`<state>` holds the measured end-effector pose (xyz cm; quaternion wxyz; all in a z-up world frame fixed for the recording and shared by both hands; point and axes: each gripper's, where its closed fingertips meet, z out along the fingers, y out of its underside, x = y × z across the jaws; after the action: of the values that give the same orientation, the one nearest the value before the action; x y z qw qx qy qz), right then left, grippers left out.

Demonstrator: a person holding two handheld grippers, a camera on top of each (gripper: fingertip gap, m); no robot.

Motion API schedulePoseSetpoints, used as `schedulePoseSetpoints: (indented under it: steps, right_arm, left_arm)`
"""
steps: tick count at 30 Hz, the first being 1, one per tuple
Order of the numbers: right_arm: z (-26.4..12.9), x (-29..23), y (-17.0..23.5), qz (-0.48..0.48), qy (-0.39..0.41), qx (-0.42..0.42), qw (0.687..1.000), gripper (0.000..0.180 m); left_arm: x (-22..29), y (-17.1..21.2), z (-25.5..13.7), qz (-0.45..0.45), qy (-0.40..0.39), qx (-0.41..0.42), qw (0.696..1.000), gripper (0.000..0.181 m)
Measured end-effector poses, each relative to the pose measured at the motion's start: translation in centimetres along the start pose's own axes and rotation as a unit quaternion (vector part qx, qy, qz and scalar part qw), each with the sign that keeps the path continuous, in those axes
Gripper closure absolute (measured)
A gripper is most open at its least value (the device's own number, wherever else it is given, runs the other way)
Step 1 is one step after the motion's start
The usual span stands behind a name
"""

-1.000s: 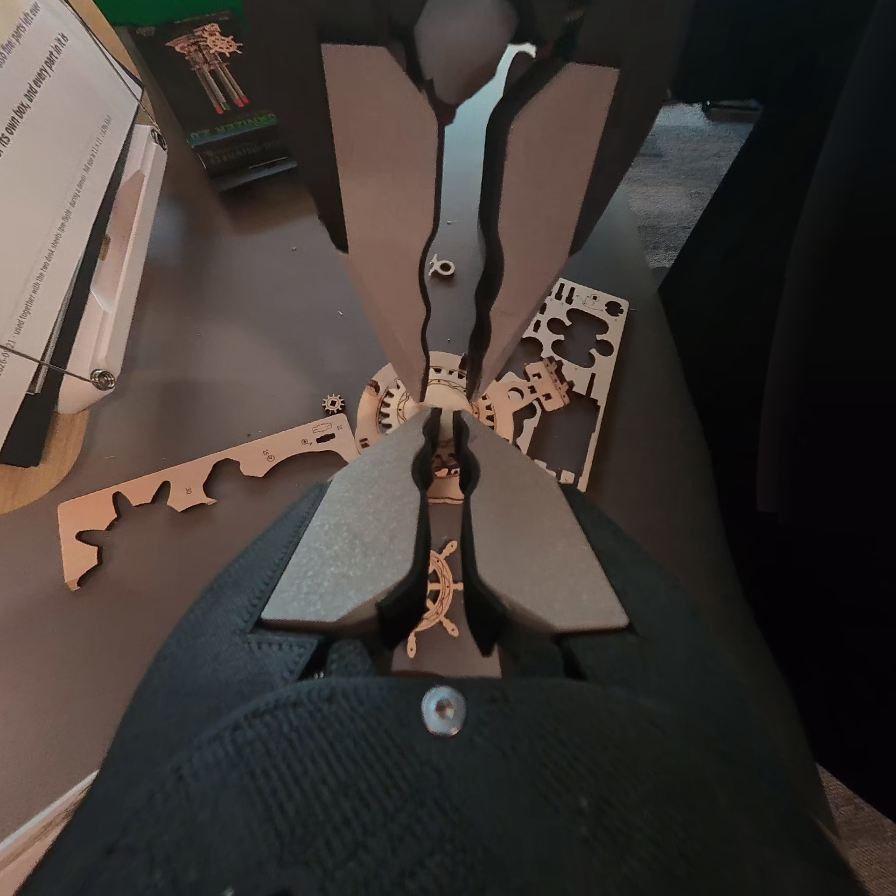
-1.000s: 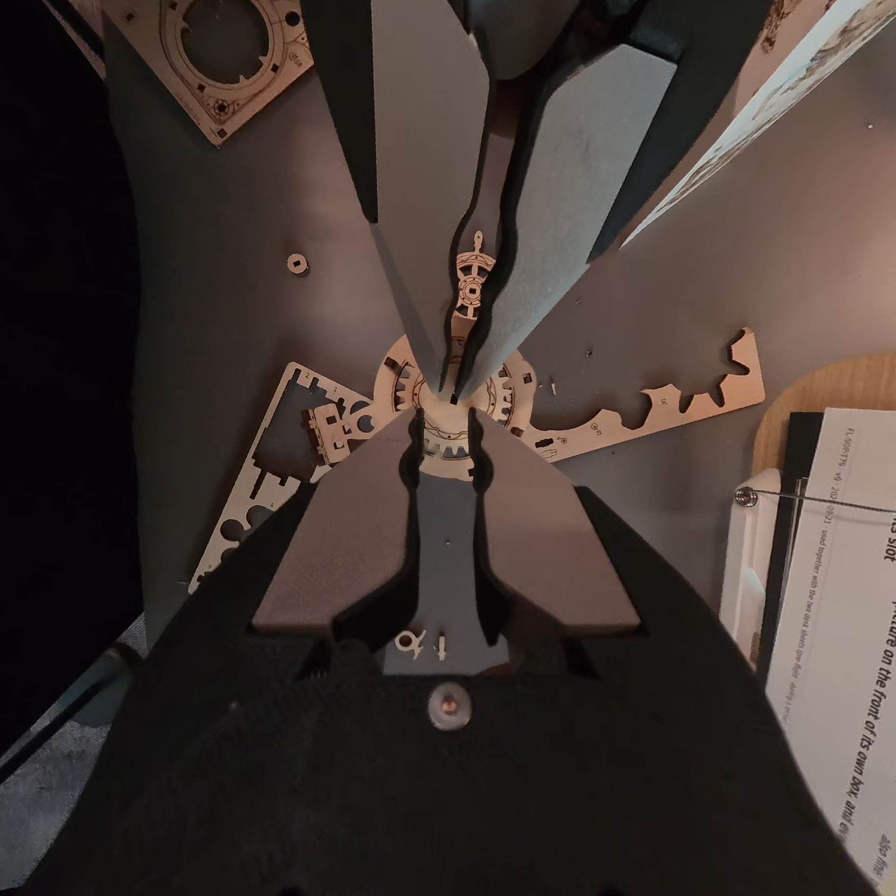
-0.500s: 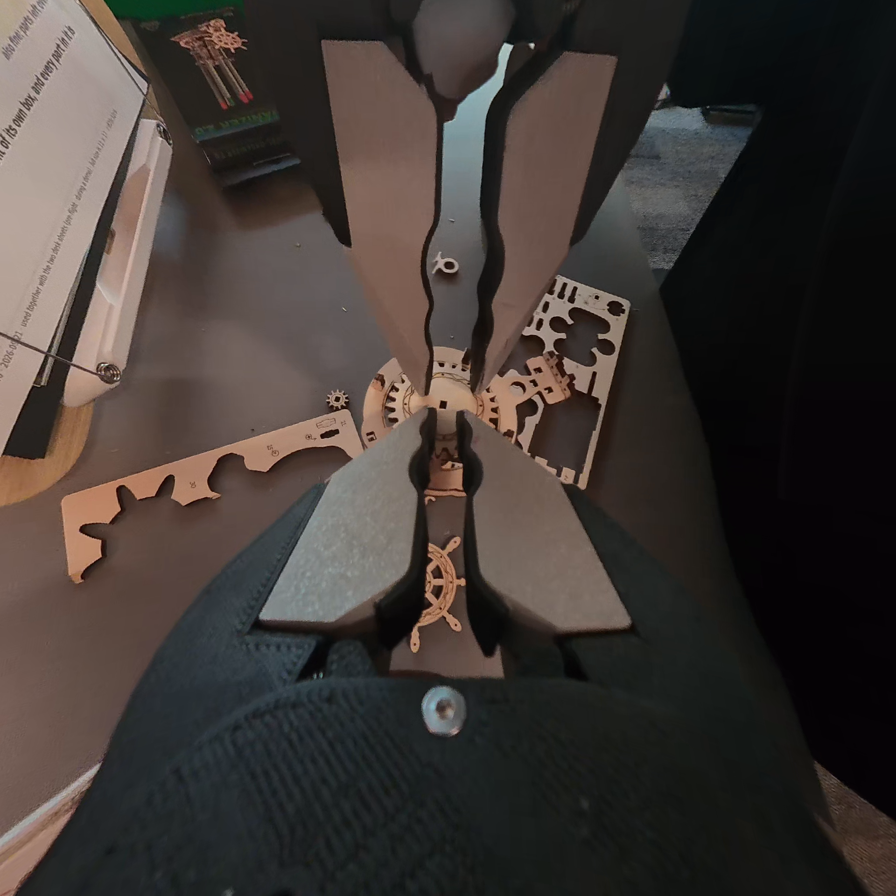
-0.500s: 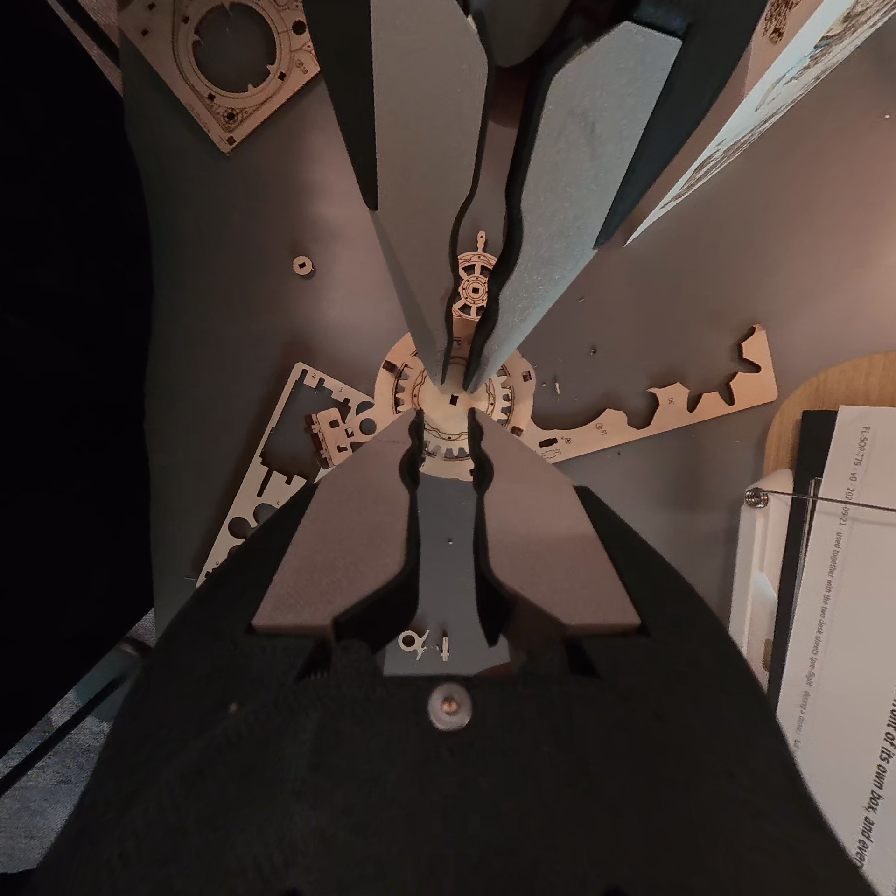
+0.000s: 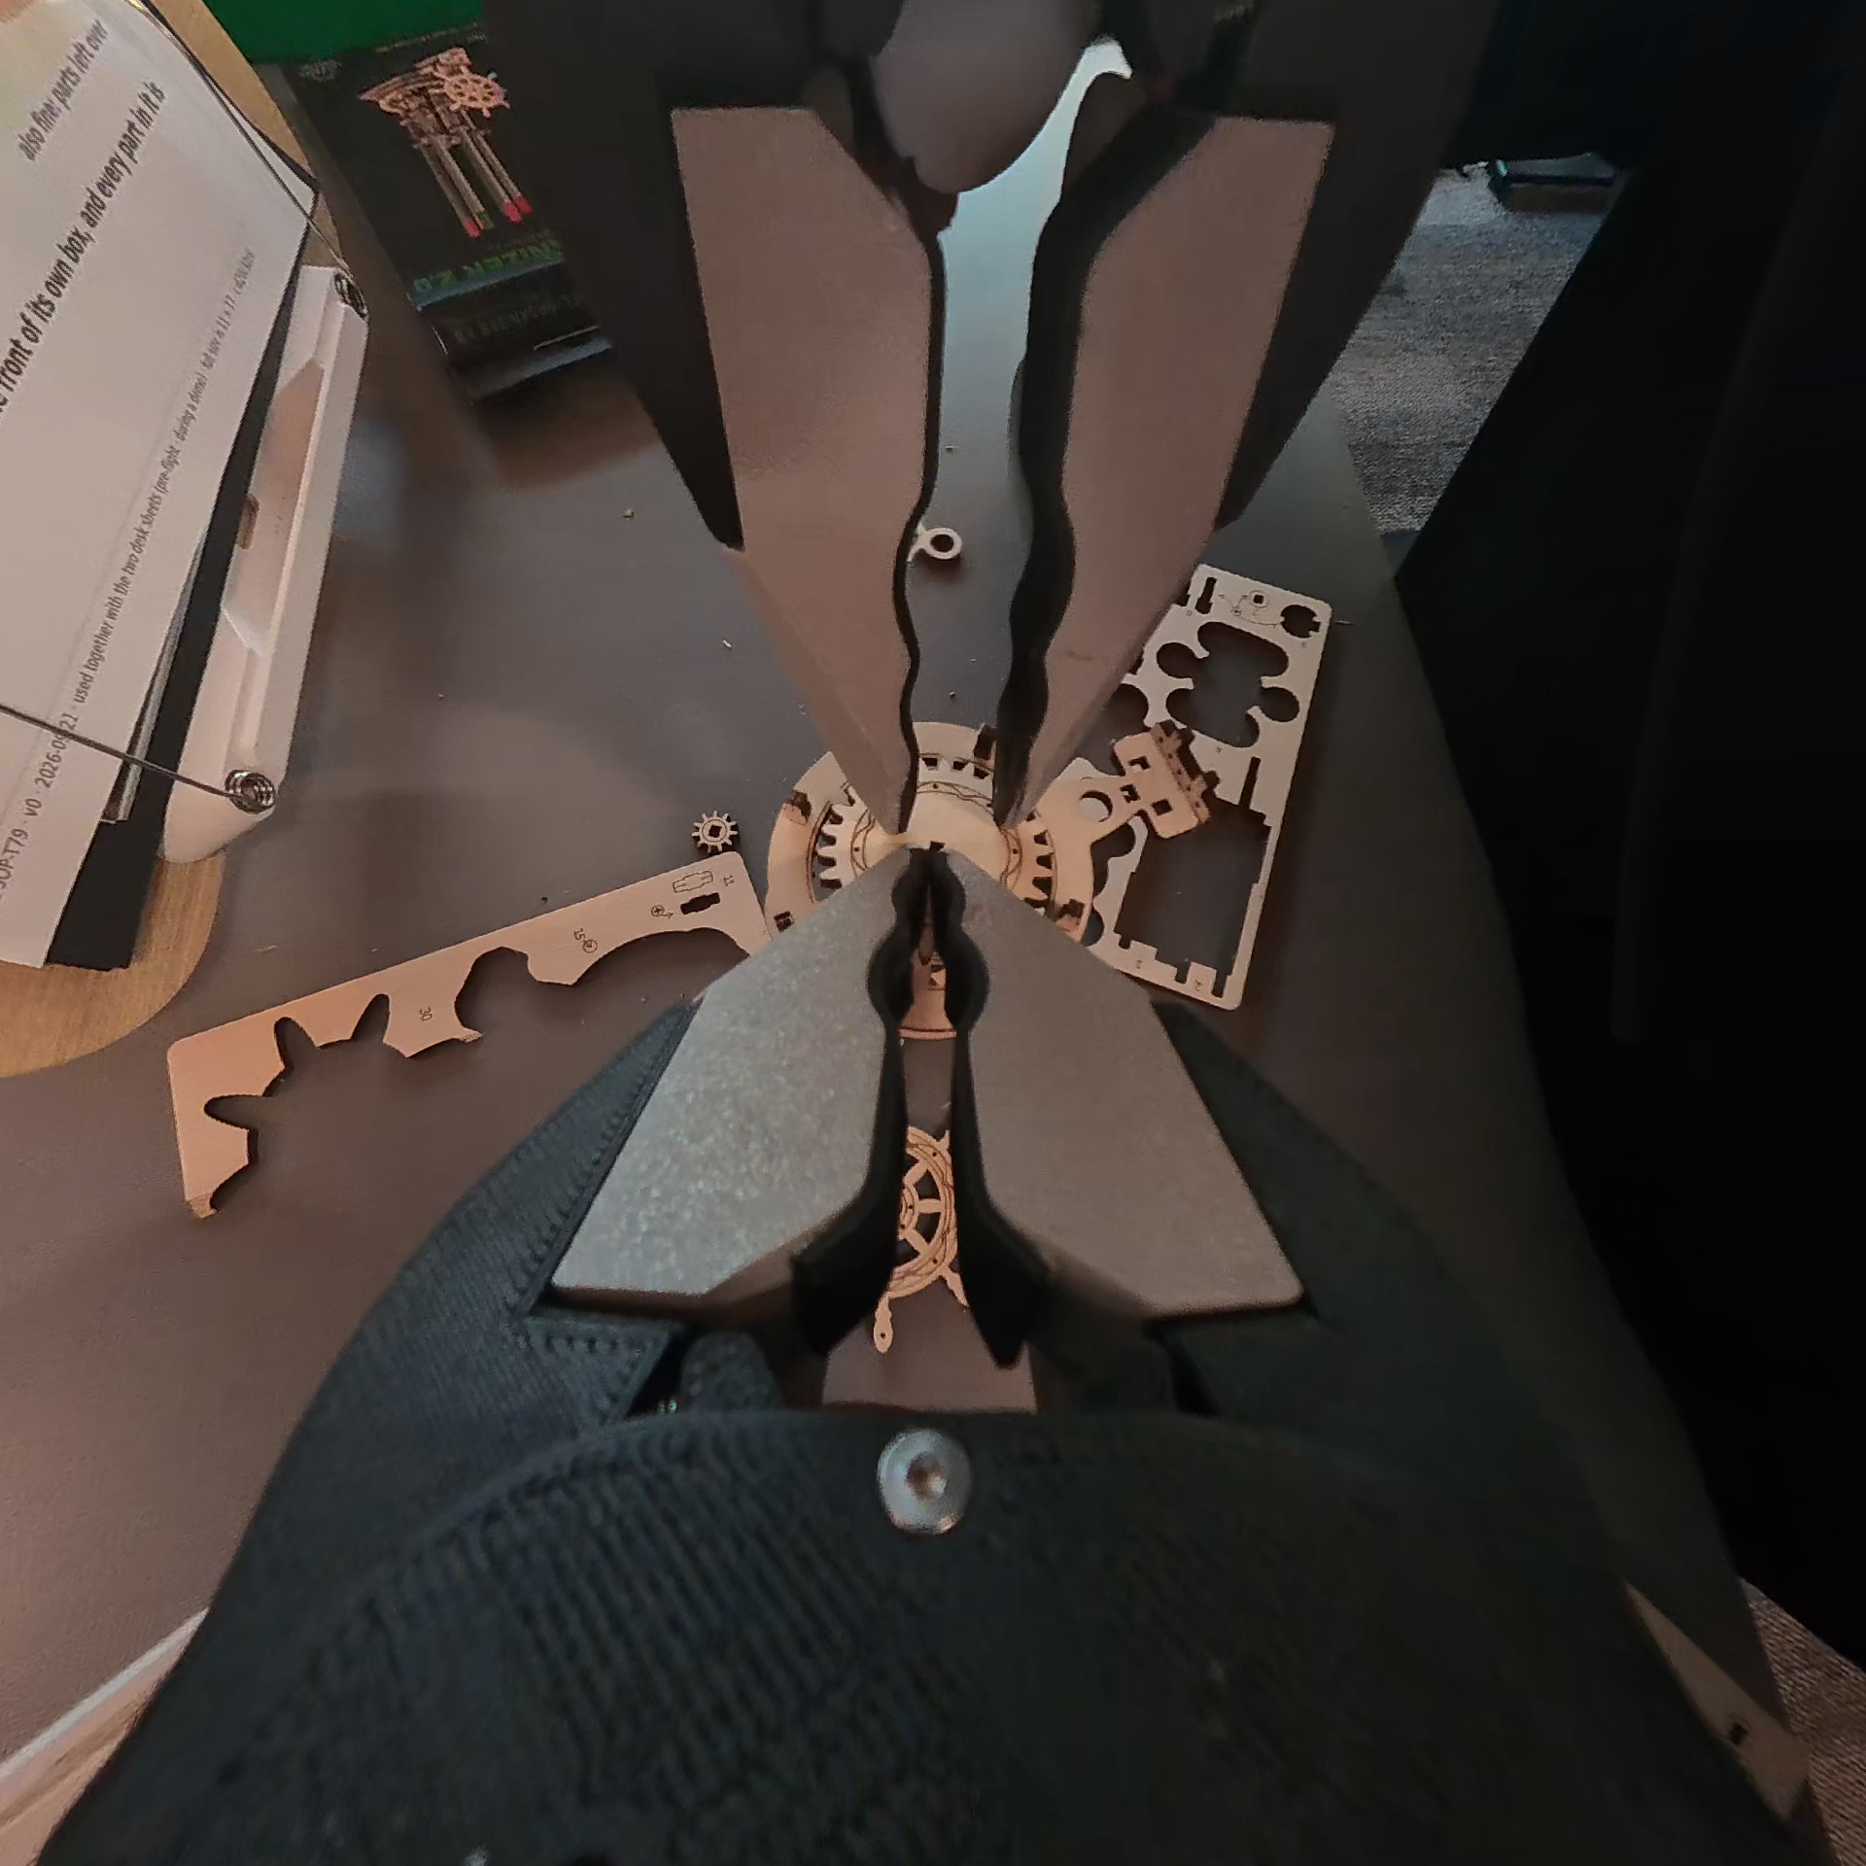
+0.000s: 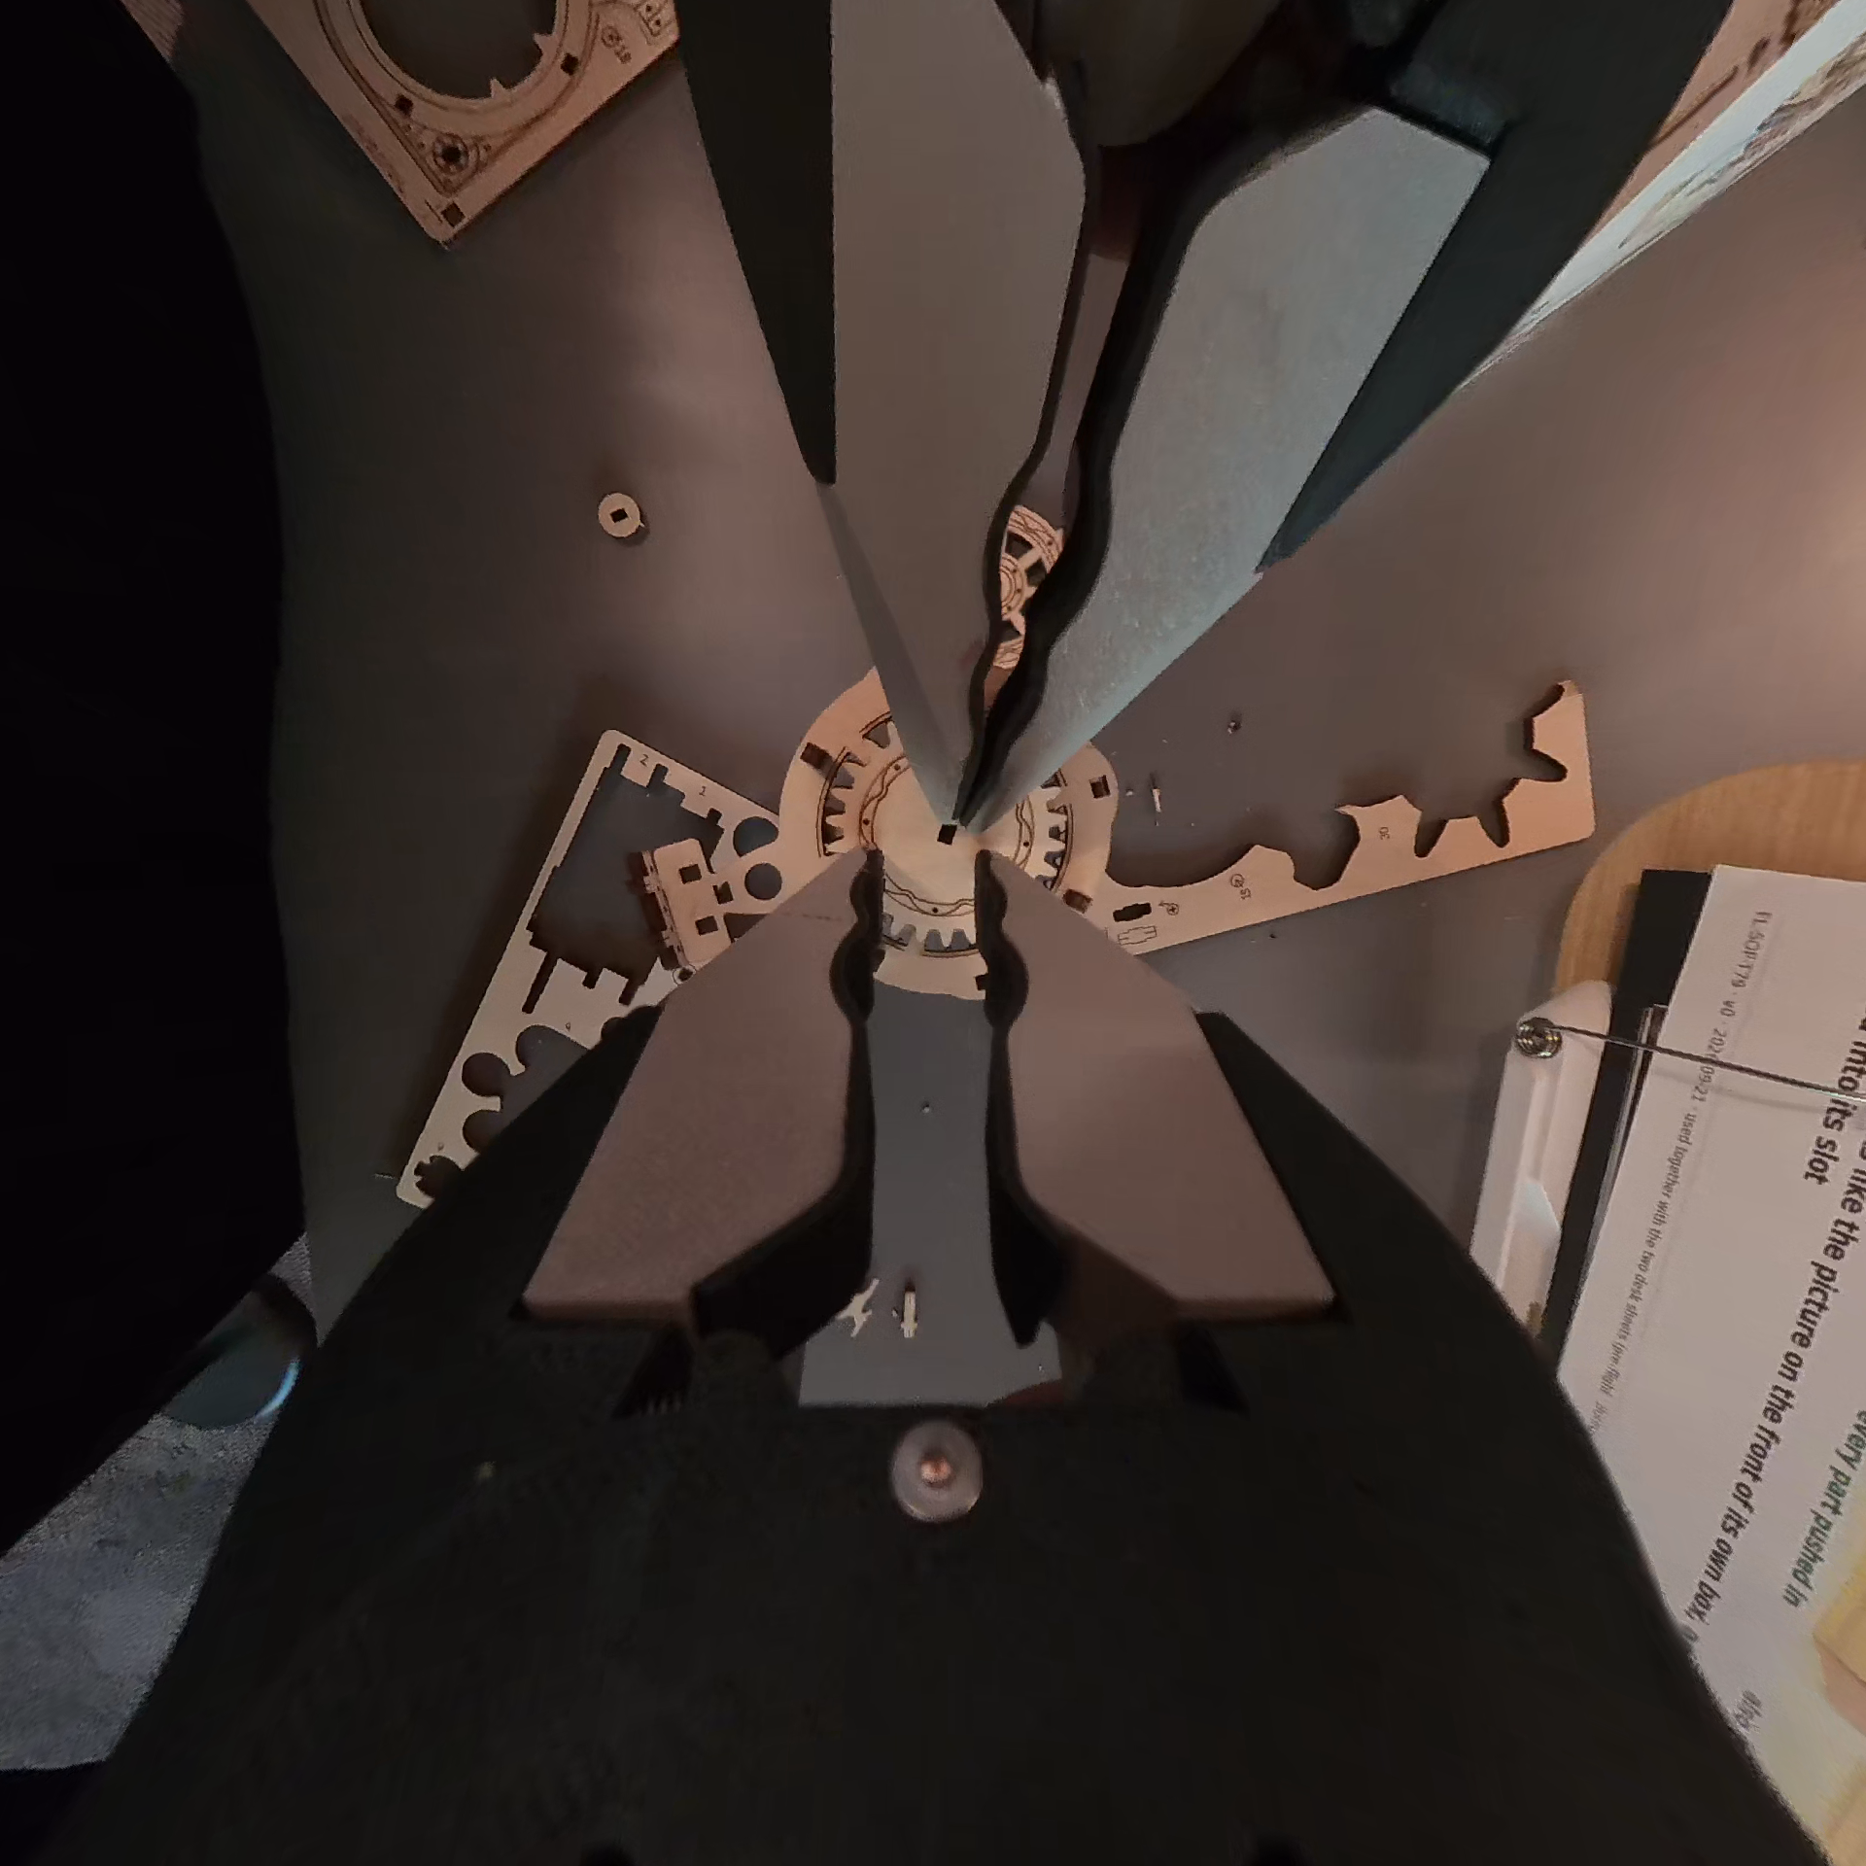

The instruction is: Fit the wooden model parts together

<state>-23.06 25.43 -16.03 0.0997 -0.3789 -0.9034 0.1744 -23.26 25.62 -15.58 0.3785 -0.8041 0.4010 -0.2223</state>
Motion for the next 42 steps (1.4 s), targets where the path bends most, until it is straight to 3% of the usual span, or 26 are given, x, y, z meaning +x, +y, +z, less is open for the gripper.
schedulePoseSetpoints:
  steps: [22,25,29,33,42]
  right_arm:
    - [0.2,0.1,-0.1,-0.017,0.003,-0.073,0.997,0.165]
    - [0.8,0.5,0.0,-0.036,0.02,-0.081,0.996,0.18]
    - [0.6,0.4,-0.1,-0.018,-0.004,-0.061,0.998,0.179]
    - [0.3,0.7,0.4,-0.007,-0.01,-0.057,0.998,0.162]
    - [0.1,0.2,0.7,0.01,-0.008,0.007,1.0,0.162]
  left_arm:
    - [-0.1,0.2,0.0,-0.003,0.003,0.014,1.0,0.181]
    - [-0.2,0.7,0.4,-0.001,0.0,0.008,1.0,0.181]
    - [-0.4,0.8,0.0,0.018,-0.01,-0.008,1.0,0.181]
    - [0.0,0.7,-0.1,0.004,0.01,-0.001,1.0,0.181]
    - [0.3,0.3,0.3,0.007,0.007,0.0,1.0,0.181]
